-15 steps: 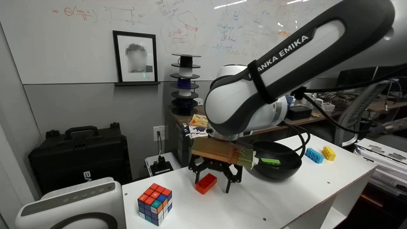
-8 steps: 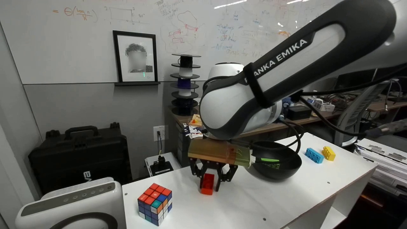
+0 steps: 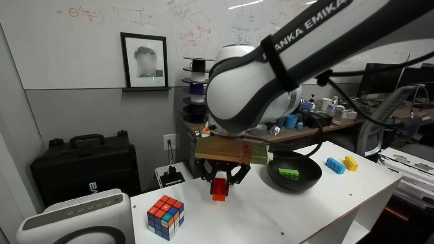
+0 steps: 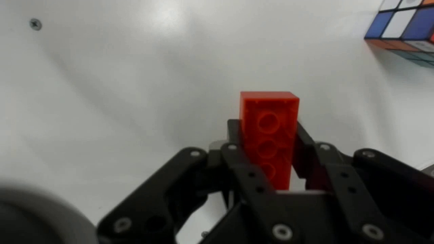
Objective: Pick up the blue, green, yellow and red objects and put them in the bowl
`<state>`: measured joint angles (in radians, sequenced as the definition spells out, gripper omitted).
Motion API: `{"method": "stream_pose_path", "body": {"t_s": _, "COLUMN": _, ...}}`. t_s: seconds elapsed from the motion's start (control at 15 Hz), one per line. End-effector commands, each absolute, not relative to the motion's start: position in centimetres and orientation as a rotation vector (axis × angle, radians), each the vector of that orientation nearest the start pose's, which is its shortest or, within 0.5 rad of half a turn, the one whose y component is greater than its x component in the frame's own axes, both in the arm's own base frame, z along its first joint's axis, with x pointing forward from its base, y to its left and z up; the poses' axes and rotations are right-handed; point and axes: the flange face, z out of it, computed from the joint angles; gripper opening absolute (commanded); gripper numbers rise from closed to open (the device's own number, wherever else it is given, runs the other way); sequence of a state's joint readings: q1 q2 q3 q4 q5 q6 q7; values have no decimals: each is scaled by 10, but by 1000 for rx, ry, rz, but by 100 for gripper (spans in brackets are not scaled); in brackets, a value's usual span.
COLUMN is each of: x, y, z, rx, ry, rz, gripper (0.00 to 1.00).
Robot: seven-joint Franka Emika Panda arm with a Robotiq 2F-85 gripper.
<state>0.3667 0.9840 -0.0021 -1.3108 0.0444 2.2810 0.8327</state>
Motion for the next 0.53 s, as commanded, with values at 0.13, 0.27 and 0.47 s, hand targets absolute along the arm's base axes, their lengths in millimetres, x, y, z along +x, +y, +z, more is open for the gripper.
{"method": "stream_pose_path", "body": {"t_s": 0.13, "x": 649, "y": 250, "z": 239, "rx": -3029, "ry": 649, "rz": -26, "gripper": 11}}
{"method": "stream_pose_path", "body": {"t_s": 0.27, "x": 640, "y": 232, "z": 270, "rx": -3017, "ry": 670, "rz": -87, "gripper": 11}}
{"method": "stream_pose_path", "body": {"t_s": 0.47, "x": 633, "y": 174, "z": 301, "rx": -3003, "ry": 791, "rz": -187, "gripper": 11}}
